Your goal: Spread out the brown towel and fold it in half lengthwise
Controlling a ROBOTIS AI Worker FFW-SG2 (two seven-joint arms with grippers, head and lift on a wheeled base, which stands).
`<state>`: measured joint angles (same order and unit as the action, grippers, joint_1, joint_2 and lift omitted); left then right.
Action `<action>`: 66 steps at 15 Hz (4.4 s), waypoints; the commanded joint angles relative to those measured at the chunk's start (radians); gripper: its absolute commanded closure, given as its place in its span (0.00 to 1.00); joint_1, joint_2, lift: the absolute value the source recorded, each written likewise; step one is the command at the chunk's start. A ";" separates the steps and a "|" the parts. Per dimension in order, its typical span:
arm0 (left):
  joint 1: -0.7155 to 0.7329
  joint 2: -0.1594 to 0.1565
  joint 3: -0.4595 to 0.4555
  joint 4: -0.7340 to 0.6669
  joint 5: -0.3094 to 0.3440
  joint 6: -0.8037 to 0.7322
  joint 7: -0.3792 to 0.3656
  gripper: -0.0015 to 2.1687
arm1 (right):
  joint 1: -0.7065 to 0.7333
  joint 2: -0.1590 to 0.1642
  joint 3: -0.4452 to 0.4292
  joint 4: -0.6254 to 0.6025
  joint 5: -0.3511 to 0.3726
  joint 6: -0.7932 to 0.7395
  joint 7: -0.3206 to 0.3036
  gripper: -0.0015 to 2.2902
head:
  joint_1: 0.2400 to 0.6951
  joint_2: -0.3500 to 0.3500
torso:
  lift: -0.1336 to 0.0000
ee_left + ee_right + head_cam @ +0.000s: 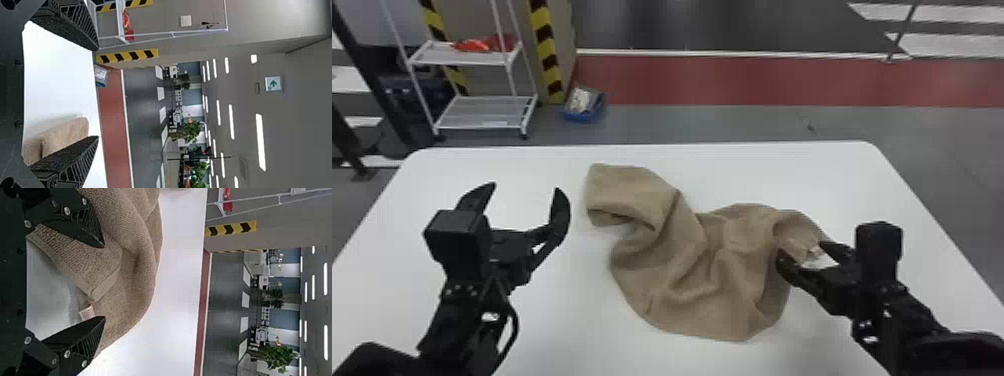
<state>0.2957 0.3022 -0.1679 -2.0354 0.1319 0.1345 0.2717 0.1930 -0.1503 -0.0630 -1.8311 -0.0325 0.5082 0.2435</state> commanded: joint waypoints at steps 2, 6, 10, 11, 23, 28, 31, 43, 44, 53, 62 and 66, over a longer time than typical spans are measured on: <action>-0.006 0.000 -0.001 0.006 0.000 0.000 0.000 0.04 | -0.010 0.000 -0.001 0.009 0.002 0.028 0.002 0.13 | 1.00 0.45 | 0.07; -0.004 -0.002 -0.001 0.006 0.000 0.000 0.000 0.04 | -0.021 0.000 -0.003 0.023 -0.006 0.040 0.005 0.17 | 1.00 0.44 | 0.07; 0.000 -0.002 0.001 0.004 -0.002 0.003 0.000 0.04 | -0.023 0.000 0.000 0.013 -0.015 0.071 0.019 0.43 | 1.00 0.45 | 0.07; 0.000 -0.002 0.001 0.003 -0.002 0.003 0.000 0.04 | -0.018 0.000 0.002 0.006 -0.015 0.071 0.019 0.43 | 1.00 0.45 | 0.07; 0.005 -0.002 0.007 0.000 -0.002 0.000 0.000 0.04 | 0.002 0.006 0.000 -0.045 -0.006 0.065 0.006 0.32 | 1.00 0.47 | 0.07; 0.005 -0.002 0.007 0.000 -0.002 0.000 0.001 0.04 | 0.016 0.006 0.006 -0.089 -0.007 0.074 0.028 0.74 | 1.00 0.46 | 0.07; 0.005 -0.002 0.015 0.012 0.000 0.000 0.001 0.04 | 0.039 0.005 0.014 -0.224 -0.012 0.129 0.039 0.74 | 1.00 0.48 | 0.07; 0.033 0.002 0.048 0.001 0.009 -0.009 -0.003 0.04 | -0.133 0.005 0.146 -0.571 0.071 0.602 -0.006 0.74 | 1.00 0.67 | 0.07; 0.034 0.002 0.048 0.001 0.009 -0.012 -0.005 0.04 | -0.127 0.003 0.130 -0.562 0.092 0.614 -0.012 0.74 | 1.00 0.66 | 0.07; 0.033 -0.003 0.047 0.006 0.008 -0.012 -0.006 0.04 | -0.037 -0.014 -0.179 -0.381 0.000 0.568 -0.015 0.74 | 1.00 0.41 | 0.07; 0.028 -0.009 0.038 0.017 0.003 -0.012 -0.008 0.04 | 0.037 0.011 -0.233 -0.335 0.072 0.694 -0.102 0.03 | 1.00 0.25 | 0.07; 0.019 -0.006 0.034 0.037 0.009 -0.022 -0.008 0.04 | 0.062 0.011 -0.245 -0.399 0.111 0.715 -0.155 0.03 | 1.00 0.19 | 0.07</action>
<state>0.3182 0.2954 -0.1315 -2.0046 0.1387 0.1175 0.2638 0.2449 -0.1399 -0.3053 -2.2085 0.0690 1.2251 0.0999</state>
